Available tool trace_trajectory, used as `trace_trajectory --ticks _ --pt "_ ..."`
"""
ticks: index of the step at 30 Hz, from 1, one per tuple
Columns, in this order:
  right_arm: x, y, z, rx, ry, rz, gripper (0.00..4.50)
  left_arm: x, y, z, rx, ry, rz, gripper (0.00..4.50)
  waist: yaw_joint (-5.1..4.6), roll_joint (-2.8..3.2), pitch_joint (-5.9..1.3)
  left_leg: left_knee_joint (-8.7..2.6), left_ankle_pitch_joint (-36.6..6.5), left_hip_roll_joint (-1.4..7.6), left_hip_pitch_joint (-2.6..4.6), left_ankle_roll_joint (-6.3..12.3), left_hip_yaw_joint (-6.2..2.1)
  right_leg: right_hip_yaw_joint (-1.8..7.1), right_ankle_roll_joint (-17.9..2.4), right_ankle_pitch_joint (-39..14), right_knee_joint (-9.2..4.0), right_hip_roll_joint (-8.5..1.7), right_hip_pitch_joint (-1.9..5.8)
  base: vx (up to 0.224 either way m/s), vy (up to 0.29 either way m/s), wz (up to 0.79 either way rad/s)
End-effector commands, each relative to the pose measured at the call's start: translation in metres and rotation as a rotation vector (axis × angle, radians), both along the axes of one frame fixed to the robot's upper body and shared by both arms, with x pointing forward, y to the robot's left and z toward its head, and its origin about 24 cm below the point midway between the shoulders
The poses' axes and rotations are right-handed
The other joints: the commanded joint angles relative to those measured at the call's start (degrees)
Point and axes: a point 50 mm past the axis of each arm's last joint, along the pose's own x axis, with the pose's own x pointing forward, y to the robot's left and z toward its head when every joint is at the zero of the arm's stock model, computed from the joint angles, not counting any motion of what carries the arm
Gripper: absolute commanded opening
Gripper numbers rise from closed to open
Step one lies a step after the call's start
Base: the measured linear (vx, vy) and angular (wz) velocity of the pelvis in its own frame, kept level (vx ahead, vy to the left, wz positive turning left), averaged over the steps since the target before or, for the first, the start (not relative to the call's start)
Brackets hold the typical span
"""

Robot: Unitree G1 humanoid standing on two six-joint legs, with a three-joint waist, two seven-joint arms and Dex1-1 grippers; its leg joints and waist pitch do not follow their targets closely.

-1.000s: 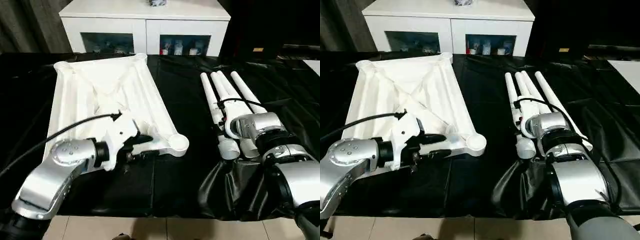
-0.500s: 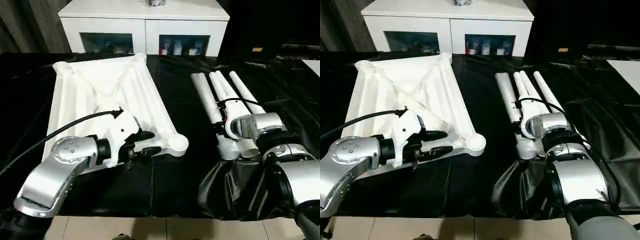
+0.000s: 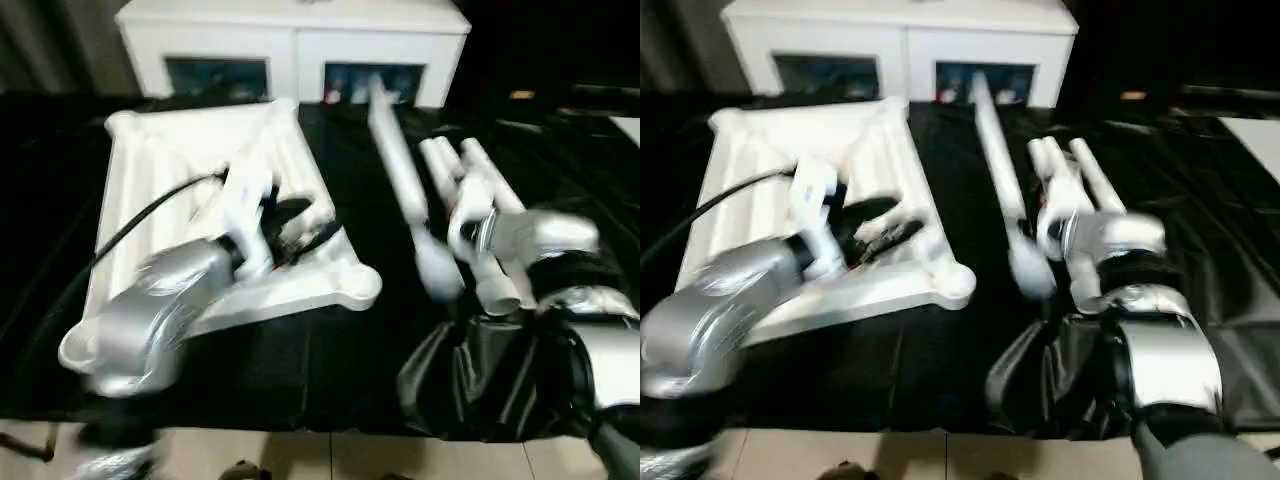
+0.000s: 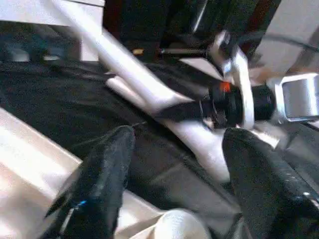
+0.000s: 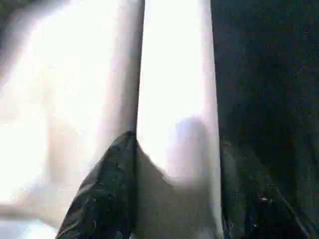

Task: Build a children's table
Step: Pick table leg

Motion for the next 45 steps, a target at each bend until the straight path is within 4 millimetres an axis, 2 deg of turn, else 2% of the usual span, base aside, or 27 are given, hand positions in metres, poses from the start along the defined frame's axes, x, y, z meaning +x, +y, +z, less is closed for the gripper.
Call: trace_trajectory --ticks 1,2,3,4,5,6,7,8,10,11,13,14,15,17,18,24,25,27,31,32,35,37,39,41,45 --pt "-0.012 0.001 0.022 0.17 -0.164 0.109 1.82 0.005 -0.002 0.006 -0.109 0.069 0.019 3.56 0.89 -1.21 -4.55 -2.82 4.7 2.94 0.94 7.72 -0.27 2.83 -17.8 15.0 -2.69 -4.46 4.0 0.0 0.0 0.0" --pt "-0.021 0.003 0.027 0.234 -0.209 0.176 1.82 0.006 -0.008 0.009 -0.164 0.092 0.005 3.56 1.04 -1.15 -4.72 -2.97 5.3 3.26 1.17 7.73 -0.51 2.72 -17.9 15.5 -2.56 -4.36 3.87 0.0 0.0 0.0" --pt "-0.033 0.004 0.031 0.295 -0.244 0.248 1.82 0.007 -0.014 0.015 -0.225 0.099 -0.026 3.68 1.2 -1.39 -4.74 -2.92 5.5 3.32 1.35 7.87 -0.48 2.66 -18.0 15.9 -2.56 -4.29 3.81 0.0 0.0 0.0" --pt "-0.042 0.005 0.034 0.344 -0.262 0.303 1.82 0.008 -0.019 0.023 -0.273 0.099 -0.055 3.83 1.33 -1.25 -4.78 -2.98 5.8 3.49 1.24 8.1 -0.79 2.58 -18.1 15.5 -2.45 -4.51 3.76 0.0 0.0 0.0" --pt "-0.046 0.006 0.036 0.367 -0.269 0.33 1.82 0.008 -0.022 0.027 -0.299 0.099 -0.072 3.83 1.41 -1.48 -4.69 -3.03 5.7 3.36 1.33 8.15 -0.62 2.57 -18.1 14.9 -2.75 -4.39 3.74 0.0 0.0 0.0" --pt "-0.054 0.007 0.04 0.39 -0.297 0.373 1.82 0.01 -0.025 0.034 -0.33 0.098 -0.1 3.93 1.55 -1.45 -4.59 -3.08 5.0 3.42 1.29 7.67 -0.73 2.55 -18.4 12.7 -2.91 -4.56 3.66 0.0 0.0 0.0" --pt "-0.056 0.007 0.041 0.396 -0.304 0.384 1.82 0.011 -0.026 0.036 -0.336 0.097 -0.105 3.94 1.66 -1.18 -4.59 -3.02 4.3 3.38 1.35 7.2 -0.7 2.57 -18.3 11.6 -2.96 -4.63 3.59 0.0 0.0 0.0" --pt "-0.059 0.007 0.043 0.404 -0.315 0.402 1.82 0.014 -0.027 0.039 -0.348 0.098 -0.106 4.01 1.63 -1.35 -4.5 -3.15 3.5 3.42 1.41 6.83 -0.71 2.57 -18.1 10.1 -3.22 -4.63 3.56 0.0 0.0 0.0" --pt "-0.064 0.009 0.048 0.429 -0.341 0.436 1.82 0.017 -0.029 0.044 -0.354 0.1 -0.111 4.15 1.65 -1.58 -4.14 -3.5 0.4 3.28 1.39 4.9 -0.7 2.62 -16.7 4.6 -3.84 -4.75 3.65 0.0 0.0 0.0" --pt "-0.067 0.009 0.049 0.433 -0.349 0.449 1.81 0.018 -0.03 0.047 -0.367 0.1 -0.117 4.33 1.69 -1.51 -4.02 -3.62 -0.5 3.31 1.5 4.35 -0.7 2.65 -16.1 2.8 -4.07 -4.79 3.54 0.0 0.0 0.0" --pt "-0.07 0.009 0.05 0.436 -0.355 0.459 1.81 0.018 -0.031 0.05 -0.378 0.099 -0.123 4.42 1.6 -1.49 -3.76 -3.89 -3.0 3.35 1.62 2.41 -0.8 2.71 -14.4 -1.9 -4.66 -4.91 3.53 0.0 0.0 0.0" --pt "-0.073 0.011 0.051 0.429 -0.36 0.476 1.81 0.018 -0.032 0.054 -0.401 0.1 -0.131 4.47 1.54 -1.3 -3.68 -4.01 -3.4 3.36 1.57 1.94 -0.86 2.69 -14.1 -2.8 -4.75 -4.87 3.51 0.0 0.0 0.0" --pt "-0.077 0.013 0.052 0.421 -0.363 0.494 1.81 0.017 -0.034 0.06 -0.43 0.096 -0.149 4.5 1.55 -1.42 -3.8 -3.96 -3.6 3.33 1.69 1.04 -0.83 2.75 -13.7 -3.1 -4.8 -4.87 3.56 0.0 0.0 0.0" --pt "-0.08 0.015 0.053 0.406 -0.361 0.515 1.81 0.016 -0.035 0.064 -0.458 0.094 -0.163 4.5 1.51 -1.67 -3.89 -3.96 -2.8 3.17 1.52 0.88 -0.88 2.68 -13.4 -2.3 -4.73 -4.71 3.57 0.0 0.0 0.0" --pt "-0.082 0.017 0.053 0.38 -0.355 0.527 1.81 0.015 -0.036 0.067 -0.471 0.092 -0.179 4.5 1.63 -1.58 -3.82 -4.01 -2.9 3.16 1.43 0.81 -0.95 2.66 -13.0 -3.2 -4.87 -4.82 3.53 0.0 0.0 0.0" --pt "-0.081 0.021 0.048 0.251 -0.346 0.52 1.81 0.014 -0.038 0.068 -0.472 0.097 -0.171 4.5 1.56 -1.96 -3.81 -3.97 -1.9 3.15 1.27 0.62 -0.95 2.7 -11.7 -3.6 -4.91 -4.8 3.48 0.0 0.0 0.0" --pt "-0.081 0.029 0.041 0.113 -0.341 0.534 1.81 0.014 -0.038 0.063 -0.453 0.108 -0.154 4.5 1.66 -1.82 -3.88 -3.92 -1.6 3.25 1.26 0.48 -1.01 2.69 -11.3 -3.4 -4.89 -4.92 3.43 0.0 0.0 0.0" --pt "-0.083 0.035 0.039 0.062 -0.347 0.55 1.81 0.014 -0.039 0.059 -0.43 0.119 -0.135 4.5 1.44 -2.04 -3.87 -3.94 -1.2 3.11 1.15 0.46 -0.98 2.77 -10.9 -2.5 -4.82 -4.75 3.52 0.0 0.0 0.0" --pt "-0.082 0.044 0.043 0.003 -0.384 0.535 1.81 0.021 -0.039 0.046 -0.353 0.159 -0.013 4.5 1.29 -1.92 -3.88 -3.89 -0.6 3.18 1.18 1.28 -0.99 2.81 -11.3 -0.7 -4.67 -4.66 3.4 0.0 0.0 0.0" --pt "-0.082 0.045 0.043 -0.003 -0.386 0.534 1.81 0.021 -0.038 0.045 -0.353 0.162 -0.006 4.22 1.26 -1.89 -3.89 -3.92 -0.8 3.23 1.23 1.2 -1.01 2.82 -11.4 -0.7 -4.63 -4.7 3.4 0.0 0.0 0.0" --pt "-0.079 0.053 0.04 -0.155 -0.452 0.506 1.81 0.028 -0.032 0.038 -0.358 0.209 0.117 4.11 1.12 -1.82 -3.79 -3.95 -2.1 3.18 1.26 0.53 -0.98 2.82 -11.6 -1.5 -4.85 -4.71 3.36 0.0 0.0 0.0" --pt "-0.079 0.055 0.039 -0.171 -0.461 0.509 1.81 0.028 -0.032 0.038 -0.358 0.209 0.125 4.0 1.03 -1.76 -3.82 -4.0 -2.8 3.16 1.22 0.04 -1.09 2.84 -11.2 -2.2 -4.85 -4.71 3.48 0.0 0.0 0.0" --pt "-0.077 0.062 0.035 -0.257 -0.511 0.49 1.81 0.029 -0.03 0.038 -0.367 0.222 0.16 3.72 0.96 -1.81 -3.79 -4.01 -2.7 3.21 1.15 -0.14 -1.12 2.82 -11.0 -2.0 -4.81 -4.75 3.4 0.0 0.0 0.0" --pt "-0.074 0.066 0.033 -0.298 -0.541 0.459 1.81 0.03 -0.03 0.036 -0.363 0.235 0.176 3.55 0.8 -1.38 -3.81 -3.97 -2.5 3.15 1.17 -0.22 -1.15 2.82 -11.3 -1.2 -4.69 -4.72 3.34 0.0 0.0 0.0" --pt "-0.069 0.068 0.03 -0.363 -0.565 0.405 1.81 0.031 -0.029 0.032 -0.354 0.257 0.202 3.28 0.61 -1.57 -3.83 -3.94 -2.7 3.08 1.21 0.12 -1.09 2.86 -11.6 -0.1 -4.64 -4.55 3.36 0.0 0.0 0.0"
